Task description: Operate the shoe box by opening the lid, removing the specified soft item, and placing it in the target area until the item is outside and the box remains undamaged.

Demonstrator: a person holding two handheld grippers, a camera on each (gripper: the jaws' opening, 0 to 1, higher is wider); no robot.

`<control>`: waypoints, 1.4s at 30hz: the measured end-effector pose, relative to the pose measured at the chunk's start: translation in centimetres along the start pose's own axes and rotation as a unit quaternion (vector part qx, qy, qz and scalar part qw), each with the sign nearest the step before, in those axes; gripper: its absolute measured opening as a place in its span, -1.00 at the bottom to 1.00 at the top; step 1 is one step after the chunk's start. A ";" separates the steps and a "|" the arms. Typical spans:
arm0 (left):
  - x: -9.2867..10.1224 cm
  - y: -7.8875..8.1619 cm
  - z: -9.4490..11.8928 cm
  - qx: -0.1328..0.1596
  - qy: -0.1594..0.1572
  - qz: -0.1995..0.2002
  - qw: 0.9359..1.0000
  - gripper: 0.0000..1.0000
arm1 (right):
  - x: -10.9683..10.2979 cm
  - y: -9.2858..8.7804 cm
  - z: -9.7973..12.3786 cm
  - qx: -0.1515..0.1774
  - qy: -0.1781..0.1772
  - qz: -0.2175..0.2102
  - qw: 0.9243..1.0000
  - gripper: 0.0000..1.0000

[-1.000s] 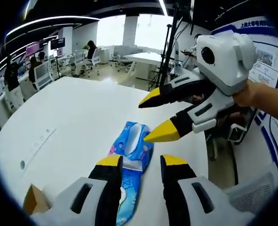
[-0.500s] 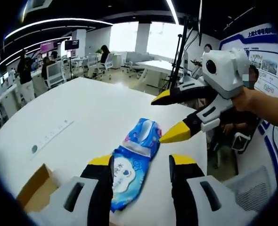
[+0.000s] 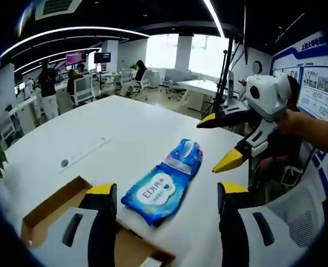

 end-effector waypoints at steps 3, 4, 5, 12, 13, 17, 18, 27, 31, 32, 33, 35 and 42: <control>-0.4 -0.3 1.5 0.007 0.015 0.007 1.000 0.68 | -0.8 0.4 -0.1 0.002 0.008 0.002 1.000 0.57; -0.5 -0.3 1.9 0.011 0.019 0.010 1.000 0.70 | -1.0 0.5 -0.2 0.003 0.011 0.002 1.000 0.59; -0.7 -0.4 2.4 0.015 0.025 0.014 0.999 0.73 | -1.4 0.6 -0.3 0.004 0.014 0.003 1.000 0.60; -1.5 -1.1 5.8 0.027 0.061 0.019 0.998 0.97 | -3.3 1.6 -1.4 0.010 0.052 0.018 0.998 0.67; -1.7 -1.3 6.4 0.030 0.069 0.020 0.997 0.99 | -3.5 1.8 -1.6 0.010 0.057 0.019 0.998 0.68; -1.7 -1.6 8.1 0.042 0.078 0.027 0.996 0.99 | -4.6 2.5 -2.3 0.007 0.080 0.028 0.996 0.70; -1.7 -1.8 8.6 0.046 0.083 0.026 0.995 0.99 | -4.9 2.8 -2.5 0.008 0.088 0.033 0.996 0.70; -2.1 -3.0 12.6 0.059 0.121 0.026 0.991 0.99 | -7.4 4.3 -3.9 0.006 0.144 0.064 0.988 0.72; -2.2 -2.9 14.2 0.084 0.139 0.025 0.986 0.99 | -8.3 4.9 -4.5 0.005 0.170 0.079 0.982 0.71; -2.2 -2.9 14.6 0.086 0.142 0.025 0.986 0.99 | -8.6 5.1 -4.7 0.007 0.178 0.081 0.981 0.71; -2.2 -2.9 14.9 0.087 0.146 0.025 0.985 0.99 | -8.7 5.2 -4.9 0.006 0.183 0.084 0.980 0.70; -2.2 -3.1 15.7 0.090 0.155 0.023 0.984 0.99 | -9.1 5.4 -5.1 0.005 0.192 0.093 0.977 0.68; -2.1 -4.6 18.3 0.096 0.177 0.032 0.979 0.99 | -10.2 5.0 -6.4 -0.012 0.225 0.108 0.968 0.58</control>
Point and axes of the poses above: the point that each gripper's makers call its tool centre point, and the gripper's own axes: z roughly backward along the fingers, x roughly to its right, y roughly out of its top, the point moved 8 cm from there along z, roughly backward along the fingers, and after that the axes turned 8 degrees about x, right-handed, at the moved point
